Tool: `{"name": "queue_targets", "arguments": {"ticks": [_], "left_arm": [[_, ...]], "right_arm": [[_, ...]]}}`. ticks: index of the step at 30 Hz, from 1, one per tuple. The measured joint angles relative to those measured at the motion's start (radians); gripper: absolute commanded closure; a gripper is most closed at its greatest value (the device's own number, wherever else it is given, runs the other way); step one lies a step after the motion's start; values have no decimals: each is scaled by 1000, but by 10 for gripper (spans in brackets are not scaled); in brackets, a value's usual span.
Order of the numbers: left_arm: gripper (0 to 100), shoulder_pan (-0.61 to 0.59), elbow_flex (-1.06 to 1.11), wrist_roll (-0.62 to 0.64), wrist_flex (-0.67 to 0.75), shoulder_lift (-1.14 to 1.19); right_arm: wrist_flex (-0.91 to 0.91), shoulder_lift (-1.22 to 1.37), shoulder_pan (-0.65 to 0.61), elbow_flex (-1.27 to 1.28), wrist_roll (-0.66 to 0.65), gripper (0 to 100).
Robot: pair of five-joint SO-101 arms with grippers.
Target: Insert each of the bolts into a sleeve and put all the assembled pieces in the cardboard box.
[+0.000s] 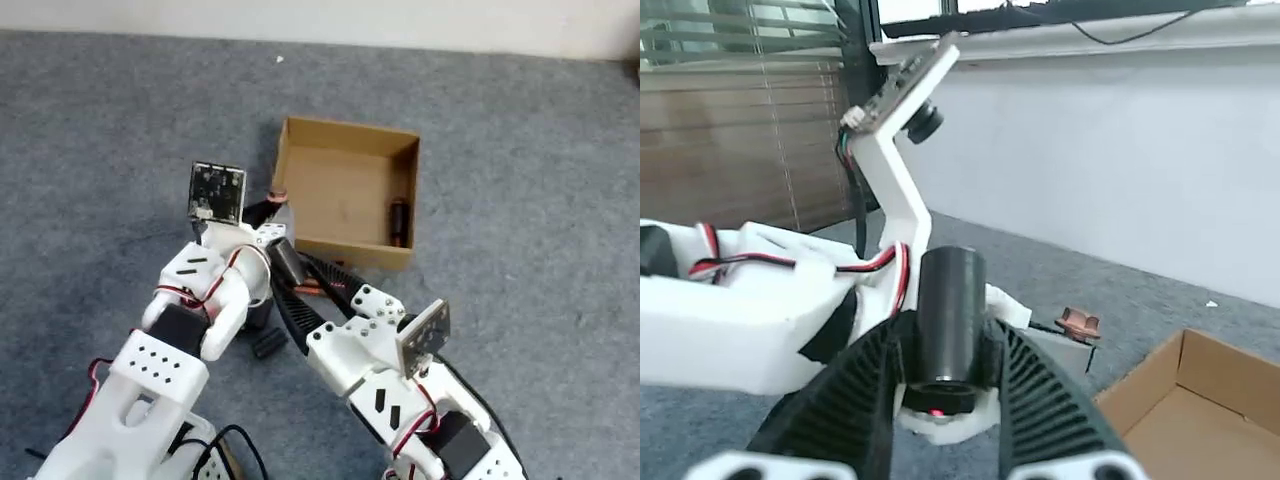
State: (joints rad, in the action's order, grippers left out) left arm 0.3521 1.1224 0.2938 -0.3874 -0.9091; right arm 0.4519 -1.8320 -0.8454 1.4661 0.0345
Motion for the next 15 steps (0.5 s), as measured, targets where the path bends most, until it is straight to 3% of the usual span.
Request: {"name": "queue_targets", "arguments": {"ticks": [7, 15], "left_arm": [[994, 0, 2, -23, -2, -18], [994, 0, 98, -140, 40, -173]], "right_arm": [[0, -2, -3, 18, 0, 994], [78, -3, -25, 11, 0, 994]]}}
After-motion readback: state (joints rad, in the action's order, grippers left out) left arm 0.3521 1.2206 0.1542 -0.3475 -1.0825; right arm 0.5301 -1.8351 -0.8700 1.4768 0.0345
